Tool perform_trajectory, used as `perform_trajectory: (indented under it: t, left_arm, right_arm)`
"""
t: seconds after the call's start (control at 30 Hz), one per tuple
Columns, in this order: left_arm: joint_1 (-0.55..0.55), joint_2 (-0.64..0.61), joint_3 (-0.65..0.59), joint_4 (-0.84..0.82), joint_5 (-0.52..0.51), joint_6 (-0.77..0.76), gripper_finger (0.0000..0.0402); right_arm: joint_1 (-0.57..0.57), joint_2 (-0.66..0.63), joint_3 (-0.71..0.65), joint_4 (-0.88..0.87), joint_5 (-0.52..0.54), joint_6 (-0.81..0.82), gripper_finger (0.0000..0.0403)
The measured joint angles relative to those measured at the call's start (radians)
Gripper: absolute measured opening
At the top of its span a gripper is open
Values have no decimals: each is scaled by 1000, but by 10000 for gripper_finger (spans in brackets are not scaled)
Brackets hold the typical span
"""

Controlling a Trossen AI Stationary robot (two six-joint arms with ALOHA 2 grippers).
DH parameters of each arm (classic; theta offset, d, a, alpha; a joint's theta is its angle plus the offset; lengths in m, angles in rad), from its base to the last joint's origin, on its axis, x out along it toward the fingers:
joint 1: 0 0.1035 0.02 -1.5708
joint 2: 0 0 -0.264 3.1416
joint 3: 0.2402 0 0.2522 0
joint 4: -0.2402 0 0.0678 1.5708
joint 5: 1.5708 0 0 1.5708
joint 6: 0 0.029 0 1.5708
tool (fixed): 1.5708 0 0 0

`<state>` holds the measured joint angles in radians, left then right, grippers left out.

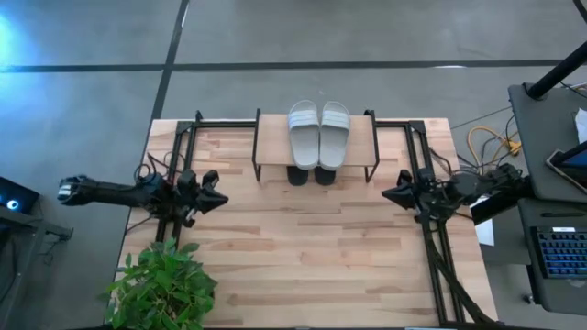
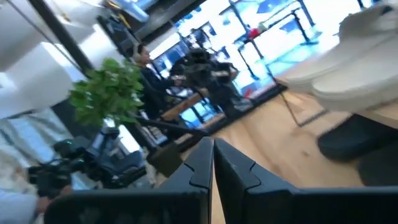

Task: Pick and place slides into the shelf
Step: Return to Home Position

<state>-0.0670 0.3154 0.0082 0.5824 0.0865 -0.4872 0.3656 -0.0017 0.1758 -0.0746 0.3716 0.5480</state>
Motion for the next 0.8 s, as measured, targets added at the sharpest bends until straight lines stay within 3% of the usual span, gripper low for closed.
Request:
perform_trajectory:
  t: [0.3, 0.63, 0.8]
  left_arm:
    - [56, -165, -1, -258, 40, -4, 15]
    - [134, -289, -2, -376, 37, -28, 15]
    - [174, -287, -3, -396, 37, -57, 15]
  right_arm:
    - [-6, 1, -61, 36, 80, -1, 8]
    - [-11, 2, -168, 163, 103, -34, 8]
    - [-11, 2, -167, 163, 102, -74, 8]
